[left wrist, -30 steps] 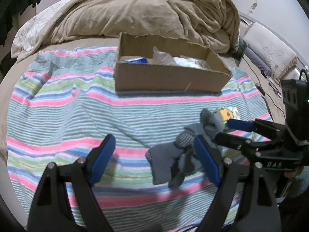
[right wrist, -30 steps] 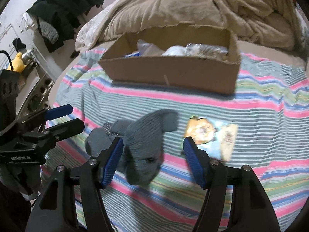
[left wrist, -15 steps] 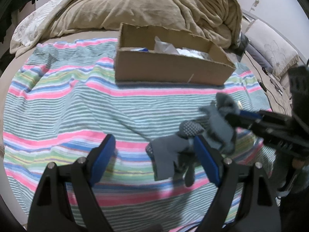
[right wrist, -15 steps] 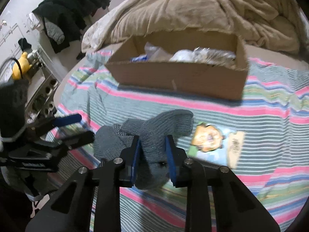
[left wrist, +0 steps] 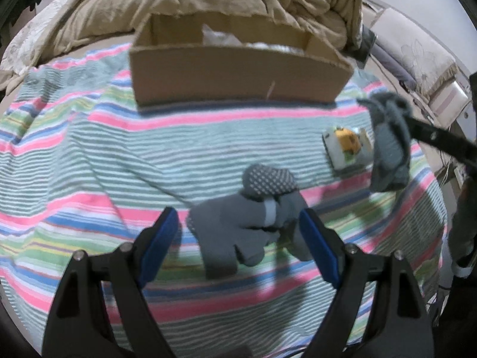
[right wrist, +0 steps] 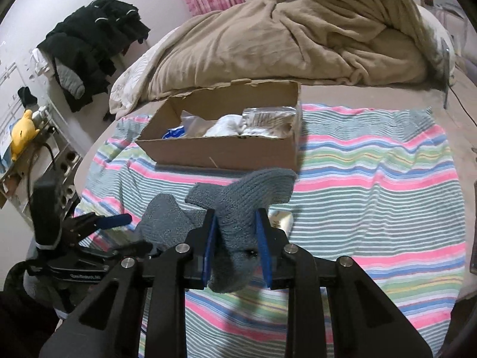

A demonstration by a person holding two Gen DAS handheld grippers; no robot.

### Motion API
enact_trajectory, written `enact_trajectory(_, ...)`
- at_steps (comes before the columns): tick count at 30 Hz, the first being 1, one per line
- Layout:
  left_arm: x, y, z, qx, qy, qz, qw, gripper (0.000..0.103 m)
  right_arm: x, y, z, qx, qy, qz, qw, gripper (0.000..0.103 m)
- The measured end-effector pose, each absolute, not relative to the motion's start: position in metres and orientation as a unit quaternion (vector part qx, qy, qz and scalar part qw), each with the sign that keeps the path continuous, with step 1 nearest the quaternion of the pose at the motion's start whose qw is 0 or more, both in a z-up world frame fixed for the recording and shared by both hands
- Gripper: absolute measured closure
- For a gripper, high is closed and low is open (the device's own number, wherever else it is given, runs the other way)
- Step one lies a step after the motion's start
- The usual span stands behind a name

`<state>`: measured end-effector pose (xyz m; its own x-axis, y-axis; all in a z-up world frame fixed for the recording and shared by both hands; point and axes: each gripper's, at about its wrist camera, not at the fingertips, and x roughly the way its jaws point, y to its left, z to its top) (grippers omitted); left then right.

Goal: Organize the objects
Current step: 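Grasp a grey glove with the left tool while the right tool grasps the other glove, then carry both grey gloves into the box and open both tools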

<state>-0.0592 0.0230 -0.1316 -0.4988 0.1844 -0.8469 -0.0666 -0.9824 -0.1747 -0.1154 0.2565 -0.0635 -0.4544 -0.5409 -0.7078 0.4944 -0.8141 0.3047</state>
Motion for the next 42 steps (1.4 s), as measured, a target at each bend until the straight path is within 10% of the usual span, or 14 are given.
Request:
enact_trajectory(11, -0.073, 0.045, -0.156, -0.501, -0.024, 0.863, 0.059, 0.019, -0.117, 0.262, -0.066, 0.423, -0.036, -0.851, 0.308, 0.076)
enact_trajectory(15, -0.071, 0.046, -0.151, -0.491, -0.024, 0.868, 0.074, 0.047, -0.117, 0.262, -0.065, 0.421, -0.037, -0.852, 0.309, 0.076)
enact_trajectory(27, -0.059, 0.033, -0.123, -0.464, -0.05, 0.88, 0.086, 0.072, -0.111, 0.258, -0.05, 0.404, -0.032, -0.858, 0.315, 0.076)
enact_trajectory(42, -0.061, -0.004, -0.078, -0.42, -0.077, 0.901, 0.073, 0.074, -0.118, 0.251, -0.022, 0.373, -0.019, -0.87, 0.321, 0.076)
